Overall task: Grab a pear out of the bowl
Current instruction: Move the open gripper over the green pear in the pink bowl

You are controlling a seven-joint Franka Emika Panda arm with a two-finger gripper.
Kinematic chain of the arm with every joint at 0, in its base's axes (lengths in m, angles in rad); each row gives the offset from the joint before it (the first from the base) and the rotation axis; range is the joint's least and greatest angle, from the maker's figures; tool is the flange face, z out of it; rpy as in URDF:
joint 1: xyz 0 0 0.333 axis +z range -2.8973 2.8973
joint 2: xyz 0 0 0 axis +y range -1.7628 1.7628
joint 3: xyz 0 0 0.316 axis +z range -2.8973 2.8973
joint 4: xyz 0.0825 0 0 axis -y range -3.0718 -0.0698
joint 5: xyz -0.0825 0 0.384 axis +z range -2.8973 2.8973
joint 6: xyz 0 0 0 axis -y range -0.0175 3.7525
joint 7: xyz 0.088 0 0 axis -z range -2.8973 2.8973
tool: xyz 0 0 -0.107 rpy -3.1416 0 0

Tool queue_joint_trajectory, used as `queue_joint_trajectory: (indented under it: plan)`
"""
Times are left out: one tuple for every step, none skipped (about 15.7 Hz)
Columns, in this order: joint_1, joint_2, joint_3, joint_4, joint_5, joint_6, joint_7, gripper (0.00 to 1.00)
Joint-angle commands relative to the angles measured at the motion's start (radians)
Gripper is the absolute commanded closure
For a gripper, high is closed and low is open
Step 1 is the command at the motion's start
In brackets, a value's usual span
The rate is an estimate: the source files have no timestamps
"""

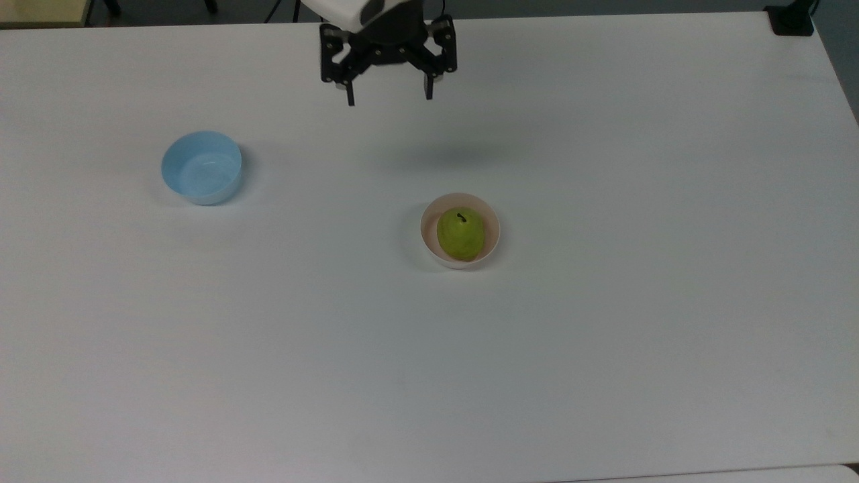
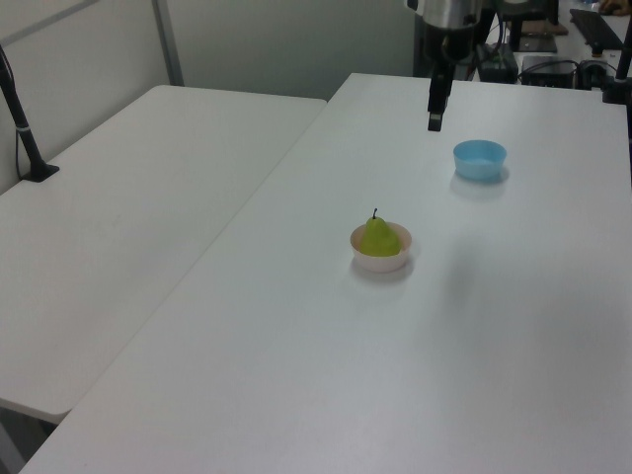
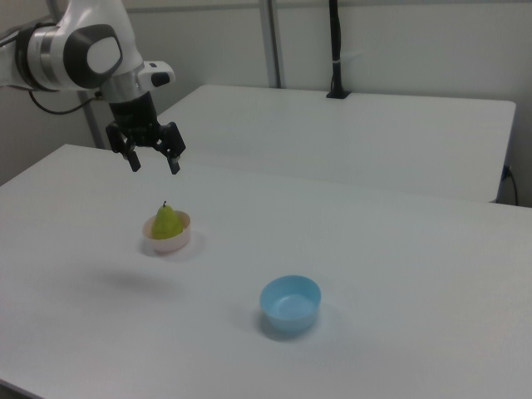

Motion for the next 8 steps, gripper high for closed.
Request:
queue_joint_trajectory:
  plan:
    - [0.025, 0.042, -0.009, 0.01, 0.016, 0.04, -0.009, 0.0]
    - [0.036, 0.048, -0.009, 0.01, 0.016, 0.045, -0.007, 0.0]
    - [0.044, 0.054, -0.009, 0.01, 0.016, 0.049, -0.007, 0.0]
    - [0.044, 0.06, -0.009, 0.01, 0.016, 0.052, -0.007, 0.0]
    - [0.045, 0.062, -0.009, 0.01, 0.016, 0.054, -0.007, 0.0]
    - [0.048, 0.063, -0.009, 0.01, 0.016, 0.054, -0.007, 0.0]
    - [0.05, 0.072, -0.009, 0.01, 0.016, 0.054, -0.007, 0.0]
    - [0.053, 0.078, -0.009, 0.015, 0.014, 0.061, -0.007, 0.0]
